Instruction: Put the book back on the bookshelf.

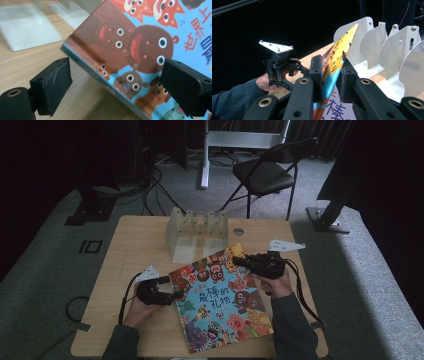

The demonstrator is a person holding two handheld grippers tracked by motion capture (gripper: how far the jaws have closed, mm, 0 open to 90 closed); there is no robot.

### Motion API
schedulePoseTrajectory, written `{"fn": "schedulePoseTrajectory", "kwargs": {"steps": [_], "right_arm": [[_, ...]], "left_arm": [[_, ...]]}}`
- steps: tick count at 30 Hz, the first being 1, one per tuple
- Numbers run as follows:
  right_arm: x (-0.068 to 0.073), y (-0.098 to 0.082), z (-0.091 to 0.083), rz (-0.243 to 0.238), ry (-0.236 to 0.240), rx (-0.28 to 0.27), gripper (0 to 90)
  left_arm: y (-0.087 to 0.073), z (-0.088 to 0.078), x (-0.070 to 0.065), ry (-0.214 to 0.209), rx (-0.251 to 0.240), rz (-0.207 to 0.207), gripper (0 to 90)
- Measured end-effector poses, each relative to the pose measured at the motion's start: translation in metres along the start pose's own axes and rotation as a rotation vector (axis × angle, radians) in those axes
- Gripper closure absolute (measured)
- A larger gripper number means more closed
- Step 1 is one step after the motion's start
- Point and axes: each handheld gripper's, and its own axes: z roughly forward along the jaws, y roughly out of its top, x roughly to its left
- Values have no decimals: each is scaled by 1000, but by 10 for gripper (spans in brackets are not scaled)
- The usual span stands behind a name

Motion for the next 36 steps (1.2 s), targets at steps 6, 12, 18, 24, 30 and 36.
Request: {"fn": "schedulePoseTrajectory", "kwargs": {"steps": [6,12,18,24,30,36], "right_arm": [[2,0,-1,-16,14,-5,769],[0,1,-4,-15,27,5,758],[-6,1,-10,-30,21,34,744],[-8,1,-15,-82,-8,107,684],[-7,1,-19,-114,-66,121,636],[-4,1,-22,-138,-109,74,618]], "left_arm": [[3,5,2,-81,-13,-14,84],[8,2,4,-103,-1,-8,124],[11,-7,7,-128,-23,-32,291],[15,-15,7,-146,-43,-42,416],[27,-23,1,-118,-49,1,465],[42,-34,-5,-86,-63,49,513]]}}
